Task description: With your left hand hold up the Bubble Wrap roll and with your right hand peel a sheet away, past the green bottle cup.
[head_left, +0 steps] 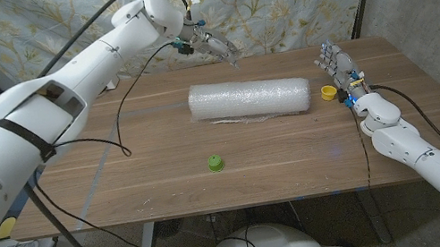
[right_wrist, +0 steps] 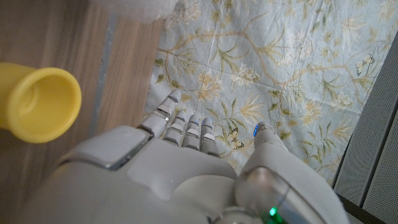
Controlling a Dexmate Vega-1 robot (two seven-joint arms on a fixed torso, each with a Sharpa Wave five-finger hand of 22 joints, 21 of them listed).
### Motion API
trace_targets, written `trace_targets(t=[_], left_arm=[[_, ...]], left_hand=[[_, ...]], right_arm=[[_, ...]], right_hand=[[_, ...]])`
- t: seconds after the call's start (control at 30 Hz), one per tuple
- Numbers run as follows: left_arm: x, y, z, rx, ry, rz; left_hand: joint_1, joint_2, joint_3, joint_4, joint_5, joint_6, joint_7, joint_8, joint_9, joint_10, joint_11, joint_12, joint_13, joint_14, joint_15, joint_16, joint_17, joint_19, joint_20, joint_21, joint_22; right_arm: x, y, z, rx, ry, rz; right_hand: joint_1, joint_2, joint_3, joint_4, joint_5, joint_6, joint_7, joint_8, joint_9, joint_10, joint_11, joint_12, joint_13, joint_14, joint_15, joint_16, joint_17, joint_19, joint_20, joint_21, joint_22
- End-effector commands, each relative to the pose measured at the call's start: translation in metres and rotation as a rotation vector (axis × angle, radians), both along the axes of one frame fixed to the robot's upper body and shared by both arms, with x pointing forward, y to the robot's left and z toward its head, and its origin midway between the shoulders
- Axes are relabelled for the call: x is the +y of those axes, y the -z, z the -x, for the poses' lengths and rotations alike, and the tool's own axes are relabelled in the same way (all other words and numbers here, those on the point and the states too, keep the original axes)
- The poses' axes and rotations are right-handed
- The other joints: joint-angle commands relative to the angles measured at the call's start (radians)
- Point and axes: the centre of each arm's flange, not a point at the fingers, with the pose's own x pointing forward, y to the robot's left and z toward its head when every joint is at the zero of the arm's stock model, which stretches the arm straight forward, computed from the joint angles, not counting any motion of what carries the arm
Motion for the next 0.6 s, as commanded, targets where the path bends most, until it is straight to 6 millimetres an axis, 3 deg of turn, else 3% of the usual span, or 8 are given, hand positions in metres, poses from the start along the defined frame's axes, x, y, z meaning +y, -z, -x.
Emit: trace_targets(t=[0.03, 0.6], left_arm=[[-0.017, 0.001, -0.008, 0.042, 0.005, -0.087], [-0.035, 0.012, -0.018, 0.08, -0.012, -0.208]], left_hand=[[0.016, -0.007, -0.009, 0.001, 0.003, -0.052, -0.003, 0.001, 0.004, -0.044, 0.006, 0.001, 0.002, -0.034, 0.005, 0.0, 0.006, -0.012, 0.006, -0.004, 0.003], [0.044, -0.031, -0.03, 0.01, 0.008, -0.12, 0.005, -0.006, 0.004, -0.092, 0.022, -0.005, 0.004, -0.067, 0.008, -0.001, 0.007, -0.049, 0.018, -0.006, 0.005]], right_arm=[[-0.006, -0.001, 0.001, -0.002, 0.017, -0.01], [-0.01, -0.003, 0.003, -0.005, 0.031, -0.018]], right_hand=[[-0.009, 0.001, 0.001, -0.009, 0.001, -0.004, -0.002, 0.0, 0.006, -0.009, -0.001, 0.005, 0.001, -0.01, 0.008, 0.001, 0.0, -0.008, 0.0, 0.002, 0.002], [-0.014, 0.003, 0.0, -0.01, 0.001, -0.019, -0.001, -0.003, 0.006, -0.024, 0.001, 0.003, 0.001, -0.029, 0.016, -0.002, 0.002, -0.031, -0.005, -0.003, 0.002]])
